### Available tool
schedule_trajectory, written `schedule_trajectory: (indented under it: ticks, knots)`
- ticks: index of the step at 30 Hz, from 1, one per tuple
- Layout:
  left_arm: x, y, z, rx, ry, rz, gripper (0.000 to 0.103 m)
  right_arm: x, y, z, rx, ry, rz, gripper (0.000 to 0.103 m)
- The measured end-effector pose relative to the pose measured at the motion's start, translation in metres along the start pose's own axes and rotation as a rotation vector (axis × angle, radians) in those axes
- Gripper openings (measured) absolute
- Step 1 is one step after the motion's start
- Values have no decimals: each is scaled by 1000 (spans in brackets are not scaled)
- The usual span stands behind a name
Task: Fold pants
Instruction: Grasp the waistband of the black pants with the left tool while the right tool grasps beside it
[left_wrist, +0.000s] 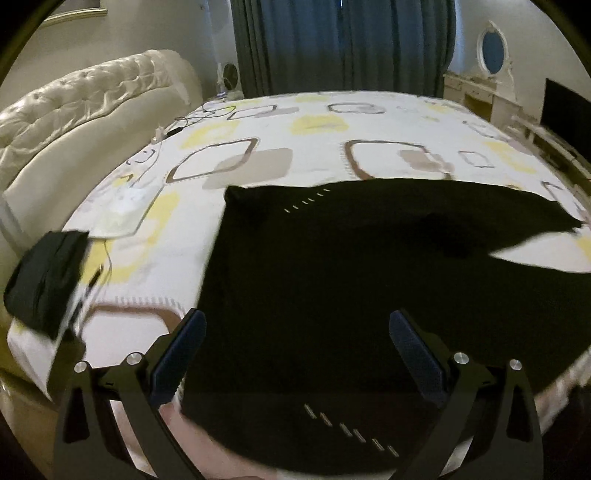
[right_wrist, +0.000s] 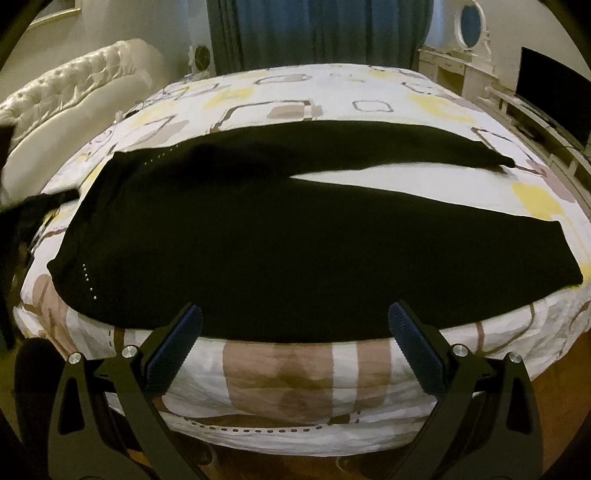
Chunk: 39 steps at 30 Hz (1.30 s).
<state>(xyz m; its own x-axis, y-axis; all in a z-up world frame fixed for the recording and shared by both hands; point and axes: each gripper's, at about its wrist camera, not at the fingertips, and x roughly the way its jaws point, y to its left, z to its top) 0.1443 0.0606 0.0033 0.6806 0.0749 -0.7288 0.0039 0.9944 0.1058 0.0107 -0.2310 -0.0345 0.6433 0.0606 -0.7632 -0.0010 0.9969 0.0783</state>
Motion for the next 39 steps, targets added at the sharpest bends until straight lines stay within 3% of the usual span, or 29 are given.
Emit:
schedule_trajectory:
  ticks: [6, 12, 16, 20, 23, 26, 31, 38, 39]
  knots:
    - [78, 62, 60, -106, 76, 4, 99, 15, 4, 12, -14, 36, 12, 101]
    - [156, 101, 94, -246, 163, -141, 99, 39, -1, 25, 23, 96, 28, 101]
    - [191, 94, 107, -188, 185, -161, 99, 56, -1, 27, 28, 135, 28, 101]
    - [220, 94, 109, -121, 261, -156, 99, 69, -5, 28, 42, 162, 27, 101]
    - [238, 107, 103, -166, 335, -176, 99, 76, -8, 27, 63, 176, 37, 101]
    - [241, 127, 100, -258, 336, -247, 99, 81, -8, 26, 65, 190, 41, 101]
    - [239, 133, 103, -310, 335, -228, 99, 84, -5, 25, 54, 195, 35, 101]
    - [230, 126, 108, -176, 272, -161, 97, 87, -3, 27, 50, 197, 35, 101]
    - [230, 124, 108, -162, 272, -153, 89, 87, -3, 28, 49, 196, 34, 101]
